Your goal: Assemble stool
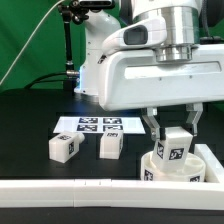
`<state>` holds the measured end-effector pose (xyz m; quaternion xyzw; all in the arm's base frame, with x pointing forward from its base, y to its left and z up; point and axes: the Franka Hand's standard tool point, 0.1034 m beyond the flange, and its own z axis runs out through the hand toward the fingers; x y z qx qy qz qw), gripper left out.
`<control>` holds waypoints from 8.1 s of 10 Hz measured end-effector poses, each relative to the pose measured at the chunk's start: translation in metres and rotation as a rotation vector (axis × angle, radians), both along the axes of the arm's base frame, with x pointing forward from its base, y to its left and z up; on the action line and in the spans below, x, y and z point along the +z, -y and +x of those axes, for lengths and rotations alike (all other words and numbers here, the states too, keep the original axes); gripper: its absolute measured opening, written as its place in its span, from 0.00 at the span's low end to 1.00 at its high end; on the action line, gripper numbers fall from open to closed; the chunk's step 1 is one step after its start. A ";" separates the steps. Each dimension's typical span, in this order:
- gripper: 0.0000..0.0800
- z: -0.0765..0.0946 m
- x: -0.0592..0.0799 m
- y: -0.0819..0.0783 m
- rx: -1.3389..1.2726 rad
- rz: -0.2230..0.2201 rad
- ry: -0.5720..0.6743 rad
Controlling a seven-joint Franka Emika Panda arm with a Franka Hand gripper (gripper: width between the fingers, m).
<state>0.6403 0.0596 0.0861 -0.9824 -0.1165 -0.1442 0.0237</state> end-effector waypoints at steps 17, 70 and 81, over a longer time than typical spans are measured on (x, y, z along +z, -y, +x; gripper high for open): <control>0.81 -0.006 0.012 -0.004 -0.003 0.018 -0.180; 0.81 -0.012 0.016 -0.053 -2.313 0.659 -0.528; 0.81 -0.013 0.009 -0.062 -1.601 0.482 -0.511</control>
Offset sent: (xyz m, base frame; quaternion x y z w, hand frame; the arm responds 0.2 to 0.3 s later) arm 0.0032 -0.0014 0.0145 -0.0018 -0.0197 0.0036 0.9998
